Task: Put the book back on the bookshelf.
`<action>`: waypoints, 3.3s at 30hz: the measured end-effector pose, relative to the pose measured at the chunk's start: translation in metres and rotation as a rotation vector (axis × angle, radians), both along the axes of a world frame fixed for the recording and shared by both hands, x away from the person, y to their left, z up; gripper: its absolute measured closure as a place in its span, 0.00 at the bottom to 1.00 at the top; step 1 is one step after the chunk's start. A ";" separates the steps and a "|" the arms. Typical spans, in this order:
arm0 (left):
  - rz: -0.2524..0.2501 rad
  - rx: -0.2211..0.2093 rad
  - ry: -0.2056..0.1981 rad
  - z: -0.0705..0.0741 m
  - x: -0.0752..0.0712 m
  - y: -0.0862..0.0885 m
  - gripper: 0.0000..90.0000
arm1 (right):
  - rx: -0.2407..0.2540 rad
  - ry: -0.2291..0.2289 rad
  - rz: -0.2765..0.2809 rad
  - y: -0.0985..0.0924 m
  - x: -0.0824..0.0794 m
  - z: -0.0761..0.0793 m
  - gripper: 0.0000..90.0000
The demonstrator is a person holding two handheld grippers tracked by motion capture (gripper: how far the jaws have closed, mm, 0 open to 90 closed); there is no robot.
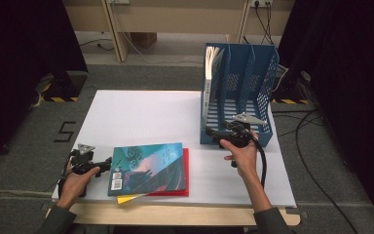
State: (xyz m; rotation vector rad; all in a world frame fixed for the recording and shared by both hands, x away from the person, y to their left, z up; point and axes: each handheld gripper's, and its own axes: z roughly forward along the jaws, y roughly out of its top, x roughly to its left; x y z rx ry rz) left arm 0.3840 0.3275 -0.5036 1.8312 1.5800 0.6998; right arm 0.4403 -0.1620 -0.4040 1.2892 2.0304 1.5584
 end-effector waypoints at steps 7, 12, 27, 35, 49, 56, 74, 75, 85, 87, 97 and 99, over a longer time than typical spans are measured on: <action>-0.003 -0.002 0.000 0.000 0.000 0.000 0.14 | -0.002 0.019 0.045 0.004 -0.008 -0.010 0.18; -0.004 -0.002 0.000 0.000 0.000 0.000 0.14 | -0.026 0.036 0.061 0.006 -0.013 -0.018 0.18; -0.005 0.002 0.000 0.000 0.000 0.000 0.14 | -0.043 0.083 0.098 0.013 -0.031 -0.036 0.22; -0.006 -0.001 -0.001 0.000 0.000 0.000 0.15 | -0.034 0.116 0.136 0.022 -0.042 -0.046 0.24; -0.011 0.010 -0.003 0.002 -0.002 -0.002 0.16 | -0.047 0.147 0.148 0.027 -0.058 -0.062 0.26; -0.019 0.037 -0.011 0.006 -0.007 -0.005 0.17 | -0.033 0.159 0.172 0.030 -0.064 -0.065 0.25; -0.040 0.042 -0.033 0.018 -0.023 -0.012 0.26 | -0.024 0.188 0.161 0.026 -0.070 -0.072 0.25; -0.046 0.049 -0.032 0.019 -0.024 -0.014 0.29 | -0.023 0.183 0.167 0.026 -0.070 -0.072 0.25; -0.069 0.093 -0.047 0.028 -0.030 -0.026 0.43 | 0.000 0.214 0.166 0.026 -0.069 -0.076 0.26; -0.084 0.096 -0.041 0.028 -0.031 -0.030 0.50 | -0.002 0.216 0.161 0.026 -0.068 -0.076 0.26; -0.092 0.086 -0.019 0.030 -0.033 -0.035 0.67 | -0.003 0.219 0.165 0.027 -0.068 -0.077 0.26; -0.091 0.094 -0.019 0.030 -0.033 -0.036 0.70 | -0.002 0.217 0.168 0.027 -0.068 -0.077 0.26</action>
